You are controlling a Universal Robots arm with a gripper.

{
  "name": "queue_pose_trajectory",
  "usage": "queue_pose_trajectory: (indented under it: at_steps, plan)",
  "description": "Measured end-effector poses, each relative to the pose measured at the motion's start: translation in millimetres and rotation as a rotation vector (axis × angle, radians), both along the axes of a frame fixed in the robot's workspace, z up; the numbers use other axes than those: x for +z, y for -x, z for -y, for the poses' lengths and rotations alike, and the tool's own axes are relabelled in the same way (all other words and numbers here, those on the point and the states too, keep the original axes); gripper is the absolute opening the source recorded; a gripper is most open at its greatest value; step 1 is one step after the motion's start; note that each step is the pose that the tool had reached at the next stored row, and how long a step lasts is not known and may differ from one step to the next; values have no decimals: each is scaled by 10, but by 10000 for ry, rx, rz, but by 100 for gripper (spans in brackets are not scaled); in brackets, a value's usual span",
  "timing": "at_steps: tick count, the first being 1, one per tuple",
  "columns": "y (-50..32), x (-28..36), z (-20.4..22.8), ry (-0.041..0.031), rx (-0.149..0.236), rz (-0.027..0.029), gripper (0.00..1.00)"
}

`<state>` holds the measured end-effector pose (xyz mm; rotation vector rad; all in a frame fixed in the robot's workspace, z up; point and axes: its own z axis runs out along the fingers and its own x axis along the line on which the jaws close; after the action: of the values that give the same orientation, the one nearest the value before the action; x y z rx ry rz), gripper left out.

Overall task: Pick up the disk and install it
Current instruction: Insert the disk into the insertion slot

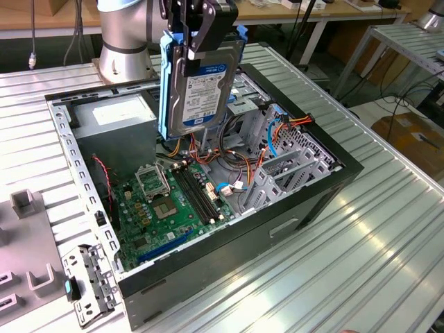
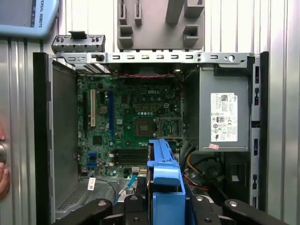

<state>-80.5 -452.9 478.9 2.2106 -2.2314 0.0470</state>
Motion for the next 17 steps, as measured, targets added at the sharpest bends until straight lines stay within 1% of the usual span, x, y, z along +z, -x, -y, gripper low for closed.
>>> queue_pose_trajectory:
  at_steps: [2,3,4,7,17]
  plan:
    - [-2,0,30,0,0,0,37]
    - [-4,0,63,0,1,0,37]
    - [-5,0,85,0,0,0,37]
    - [-8,0,117,0,0,0,37]
    - [-10,0,120,0,0,0,37]
